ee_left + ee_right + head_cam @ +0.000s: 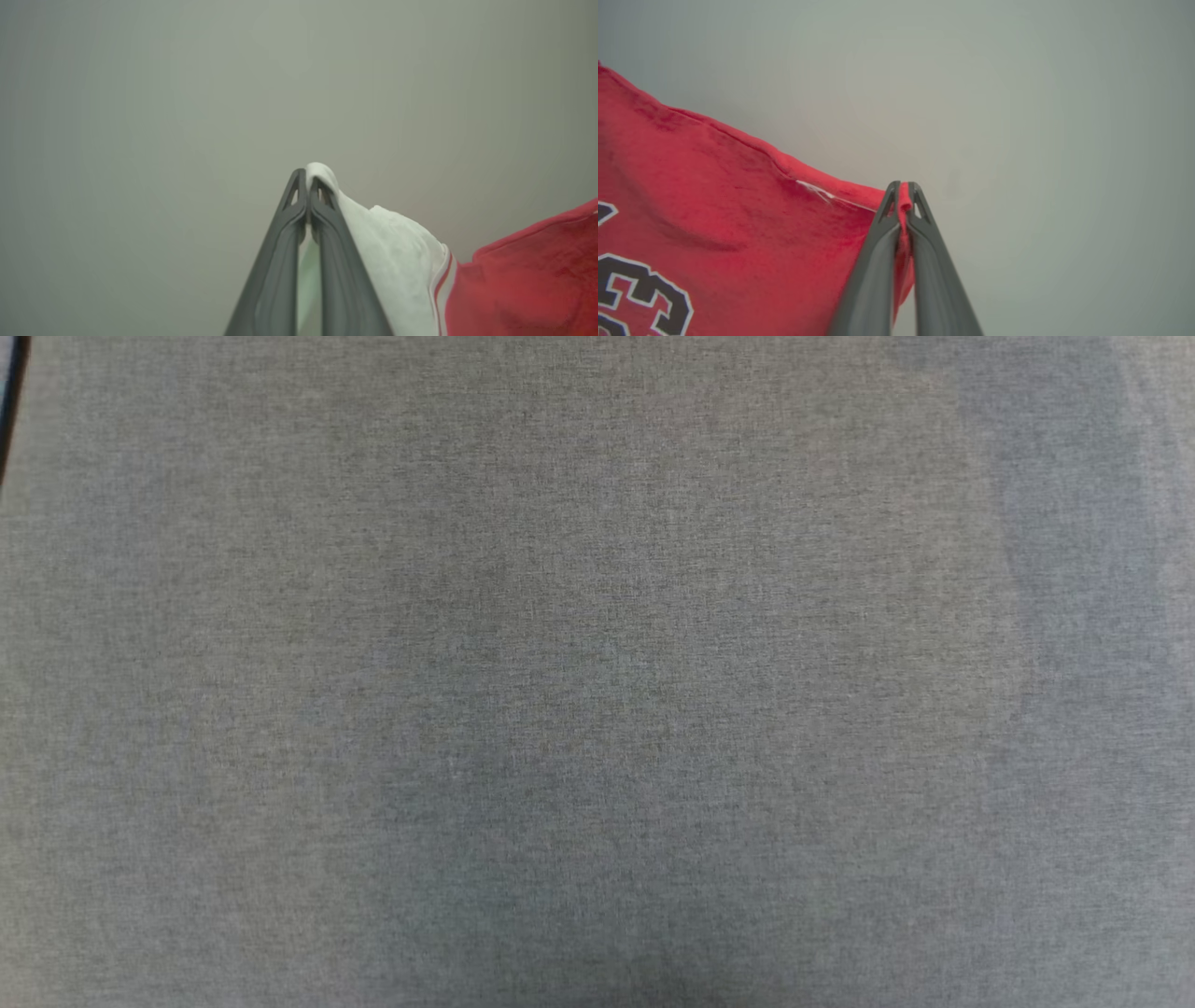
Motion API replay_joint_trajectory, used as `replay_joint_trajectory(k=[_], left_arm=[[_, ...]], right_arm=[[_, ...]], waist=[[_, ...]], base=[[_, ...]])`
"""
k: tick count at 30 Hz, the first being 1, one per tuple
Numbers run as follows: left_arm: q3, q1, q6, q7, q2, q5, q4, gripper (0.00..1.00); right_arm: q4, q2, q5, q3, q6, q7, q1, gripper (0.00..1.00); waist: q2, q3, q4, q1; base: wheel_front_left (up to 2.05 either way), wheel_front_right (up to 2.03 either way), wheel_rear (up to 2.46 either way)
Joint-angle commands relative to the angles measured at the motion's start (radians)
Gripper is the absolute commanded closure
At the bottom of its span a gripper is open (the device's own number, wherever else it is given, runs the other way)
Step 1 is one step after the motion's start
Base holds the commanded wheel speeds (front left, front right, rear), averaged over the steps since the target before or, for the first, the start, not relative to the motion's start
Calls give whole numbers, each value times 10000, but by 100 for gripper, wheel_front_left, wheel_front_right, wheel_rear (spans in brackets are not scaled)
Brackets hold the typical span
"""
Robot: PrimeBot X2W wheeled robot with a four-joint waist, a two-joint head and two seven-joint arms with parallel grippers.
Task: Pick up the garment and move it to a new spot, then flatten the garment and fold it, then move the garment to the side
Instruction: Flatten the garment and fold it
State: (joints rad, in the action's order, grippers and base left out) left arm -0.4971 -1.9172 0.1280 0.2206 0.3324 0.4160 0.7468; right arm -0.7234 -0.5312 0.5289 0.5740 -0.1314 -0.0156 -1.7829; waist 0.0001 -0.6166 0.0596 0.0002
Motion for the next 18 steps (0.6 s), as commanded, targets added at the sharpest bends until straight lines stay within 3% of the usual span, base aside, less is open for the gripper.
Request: replay_joint_trajectory(k=[1,9,18], left_arm=[[-65,318,25,134,91,186,94,100],[-324,2315,26,396,388,825,103,100],[155,6429,-133,409,826,782,-1772,100]], right_arm=[[-132,37,157,162,7,-268,190,100],[-601,86,1240,1346,7,-1197,1730,100],[-85,-276,2623,2634,7,-2004,4098,100]], waist=[[-1,-32,0,-2],[-1,340,-91,-2],[-1,1617,-277,-2]], base=[[0,0,0],[0,0,0],[0,0,0]])
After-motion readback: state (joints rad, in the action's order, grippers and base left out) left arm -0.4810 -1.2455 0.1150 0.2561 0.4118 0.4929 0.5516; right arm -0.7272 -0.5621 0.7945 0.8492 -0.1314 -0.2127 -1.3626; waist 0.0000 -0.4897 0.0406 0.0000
